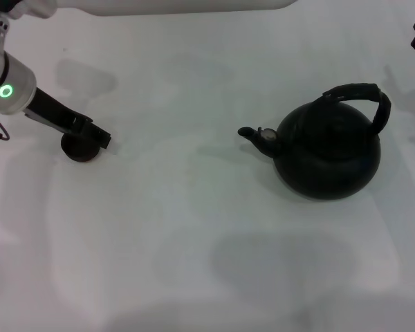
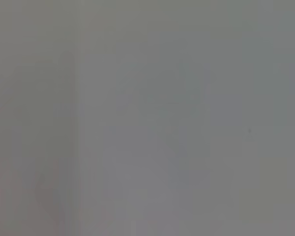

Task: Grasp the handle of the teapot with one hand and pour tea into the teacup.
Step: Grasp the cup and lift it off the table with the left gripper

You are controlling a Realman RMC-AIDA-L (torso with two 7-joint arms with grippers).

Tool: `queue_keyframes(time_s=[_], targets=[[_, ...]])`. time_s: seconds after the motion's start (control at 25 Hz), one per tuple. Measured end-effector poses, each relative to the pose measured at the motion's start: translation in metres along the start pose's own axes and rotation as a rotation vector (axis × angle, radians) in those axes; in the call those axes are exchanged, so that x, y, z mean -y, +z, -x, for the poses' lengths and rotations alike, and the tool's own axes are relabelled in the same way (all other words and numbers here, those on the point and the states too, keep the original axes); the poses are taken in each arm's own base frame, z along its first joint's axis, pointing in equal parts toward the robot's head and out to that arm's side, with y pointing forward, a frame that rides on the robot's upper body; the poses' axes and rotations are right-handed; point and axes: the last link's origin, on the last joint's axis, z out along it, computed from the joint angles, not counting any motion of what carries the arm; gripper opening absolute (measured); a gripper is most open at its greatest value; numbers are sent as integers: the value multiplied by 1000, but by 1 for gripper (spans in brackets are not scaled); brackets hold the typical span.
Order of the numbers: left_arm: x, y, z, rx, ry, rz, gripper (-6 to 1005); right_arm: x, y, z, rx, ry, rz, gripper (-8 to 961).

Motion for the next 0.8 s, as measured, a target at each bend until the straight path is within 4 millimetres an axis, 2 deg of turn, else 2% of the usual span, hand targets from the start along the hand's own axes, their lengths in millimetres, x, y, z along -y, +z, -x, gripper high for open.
queue_keyframes(time_s=[0.4,0.8], targets=[[2,0,3,24,-9,-14,850,0,1,1,1,-2,2,866],[1,-4,-1,11,1,-17,795,-1,2,1,2,-1,3,865]])
